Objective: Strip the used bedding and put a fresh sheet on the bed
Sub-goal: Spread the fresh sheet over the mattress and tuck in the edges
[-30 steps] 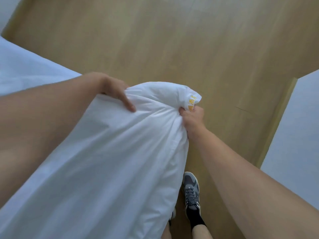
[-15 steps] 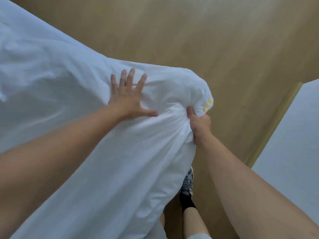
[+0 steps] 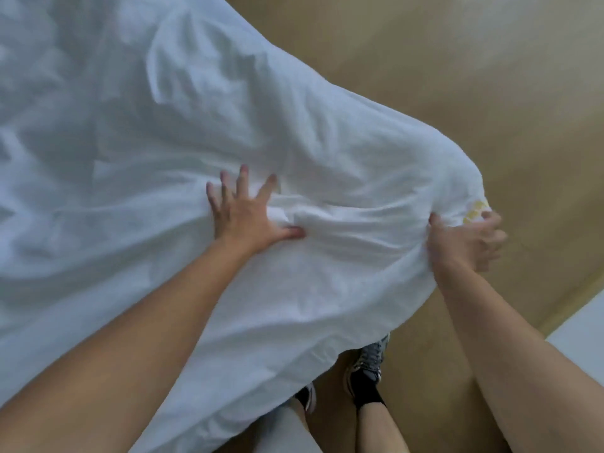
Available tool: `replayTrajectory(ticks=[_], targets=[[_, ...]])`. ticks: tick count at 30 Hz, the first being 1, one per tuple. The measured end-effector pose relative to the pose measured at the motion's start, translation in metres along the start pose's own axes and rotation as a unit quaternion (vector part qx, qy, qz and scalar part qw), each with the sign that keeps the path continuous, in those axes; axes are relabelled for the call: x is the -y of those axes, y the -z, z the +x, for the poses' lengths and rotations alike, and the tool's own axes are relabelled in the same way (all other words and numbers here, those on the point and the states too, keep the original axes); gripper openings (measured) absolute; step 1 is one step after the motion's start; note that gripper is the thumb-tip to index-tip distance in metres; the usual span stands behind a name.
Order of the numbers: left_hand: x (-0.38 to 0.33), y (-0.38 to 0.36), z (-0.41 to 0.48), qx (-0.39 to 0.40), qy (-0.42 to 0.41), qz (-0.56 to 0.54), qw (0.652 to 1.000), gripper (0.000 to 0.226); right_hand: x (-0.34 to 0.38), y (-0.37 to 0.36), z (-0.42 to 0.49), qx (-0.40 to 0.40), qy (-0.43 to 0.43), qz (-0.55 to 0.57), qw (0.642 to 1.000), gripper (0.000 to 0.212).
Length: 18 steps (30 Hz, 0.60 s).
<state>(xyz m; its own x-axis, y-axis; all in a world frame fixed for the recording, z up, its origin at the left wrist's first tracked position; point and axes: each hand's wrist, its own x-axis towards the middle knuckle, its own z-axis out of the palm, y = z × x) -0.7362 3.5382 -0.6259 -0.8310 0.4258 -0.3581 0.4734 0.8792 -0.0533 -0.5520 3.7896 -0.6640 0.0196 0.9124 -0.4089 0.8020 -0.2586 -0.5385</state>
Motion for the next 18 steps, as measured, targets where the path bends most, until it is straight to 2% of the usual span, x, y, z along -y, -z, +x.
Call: replayTrajectory(ticks=[1,2,4,5,6,8,11,13,15,18], targets=[[0.008,-0.005,0.0,0.083,0.044,-0.005,0.996,0.131,0.007,-0.003,-0.015,-0.052,0.132,-0.026,0.99,0.07],[0.011,-0.017,-0.005,0.149,0.058,-0.024,0.987,0.135,0.016,-0.009,-0.035,-0.056,0.274,-0.032,0.96,0.064],[0.005,-0.038,-0.02,0.192,0.036,-0.052,0.979,0.136,0.034,-0.032,-0.072,0.032,0.478,-0.102,0.872,0.061],[0.002,-0.043,-0.026,0.186,0.025,-0.065,0.98,0.134,0.043,-0.046,-0.086,0.086,0.521,-0.167,0.833,0.065],[0.003,-0.046,-0.031,0.179,0.017,-0.072,0.981,0.133,0.051,-0.058,-0.097,0.136,0.524,-0.237,0.807,0.071],[0.009,-0.051,-0.044,0.164,0.0,-0.062,0.985,0.129,0.059,-0.074,-0.105,0.2,0.478,-0.35,0.78,0.08],[0.017,-0.056,-0.06,0.162,-0.026,-0.046,0.985,0.117,0.056,-0.085,-0.103,0.214,0.438,-0.438,0.756,0.084],[0.02,-0.044,-0.055,0.177,-0.036,-0.069,0.981,0.093,0.063,-0.085,-0.107,0.201,0.42,-0.479,0.744,0.083],[0.027,-0.022,-0.033,0.17,-0.049,-0.108,0.978,0.063,0.085,-0.085,-0.11,0.167,0.435,-0.461,0.755,0.076],[0.04,0.017,0.013,0.131,-0.091,-0.147,0.976,0.047,0.141,-0.095,-0.095,0.06,0.513,-0.259,0.816,0.061]])
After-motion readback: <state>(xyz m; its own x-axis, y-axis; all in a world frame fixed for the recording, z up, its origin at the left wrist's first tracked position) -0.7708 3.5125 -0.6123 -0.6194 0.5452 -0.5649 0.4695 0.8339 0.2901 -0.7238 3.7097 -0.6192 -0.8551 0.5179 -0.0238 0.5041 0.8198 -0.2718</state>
